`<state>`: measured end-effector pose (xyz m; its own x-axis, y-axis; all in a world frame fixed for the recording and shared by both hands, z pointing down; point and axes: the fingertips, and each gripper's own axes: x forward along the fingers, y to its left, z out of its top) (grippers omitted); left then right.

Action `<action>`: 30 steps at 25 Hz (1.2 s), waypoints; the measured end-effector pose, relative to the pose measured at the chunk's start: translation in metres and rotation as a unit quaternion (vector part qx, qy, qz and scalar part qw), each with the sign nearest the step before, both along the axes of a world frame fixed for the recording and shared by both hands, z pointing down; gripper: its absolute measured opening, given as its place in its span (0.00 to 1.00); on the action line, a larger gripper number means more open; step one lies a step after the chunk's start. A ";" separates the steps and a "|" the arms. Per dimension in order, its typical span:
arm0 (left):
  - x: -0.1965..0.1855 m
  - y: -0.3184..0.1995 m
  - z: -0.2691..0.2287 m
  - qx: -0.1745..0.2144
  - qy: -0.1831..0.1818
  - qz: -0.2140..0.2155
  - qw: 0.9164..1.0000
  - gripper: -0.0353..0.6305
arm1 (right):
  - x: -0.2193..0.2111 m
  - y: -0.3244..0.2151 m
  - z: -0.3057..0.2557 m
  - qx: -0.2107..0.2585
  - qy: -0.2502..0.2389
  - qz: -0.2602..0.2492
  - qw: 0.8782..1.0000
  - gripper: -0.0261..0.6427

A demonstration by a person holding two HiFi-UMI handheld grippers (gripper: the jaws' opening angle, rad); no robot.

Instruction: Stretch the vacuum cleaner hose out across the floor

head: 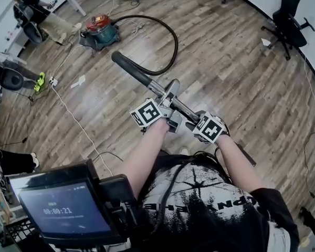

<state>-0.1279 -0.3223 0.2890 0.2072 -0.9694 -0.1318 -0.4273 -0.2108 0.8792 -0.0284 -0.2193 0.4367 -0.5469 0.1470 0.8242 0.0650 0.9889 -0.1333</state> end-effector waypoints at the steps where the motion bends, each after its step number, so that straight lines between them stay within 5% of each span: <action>1: 0.005 0.001 0.000 -0.003 -0.002 -0.001 1.000 0.11 | 0.005 0.002 0.000 -0.003 -0.002 -0.001 1.000 0.15; 16: 0.029 0.041 -0.002 -0.011 -0.011 -0.006 1.000 0.11 | 0.026 0.043 -0.002 -0.008 -0.013 -0.005 1.000 0.15; 30: 0.016 0.155 0.012 -0.013 0.024 -0.029 0.999 0.11 | 0.029 0.153 0.005 -0.010 0.024 -0.031 0.999 0.15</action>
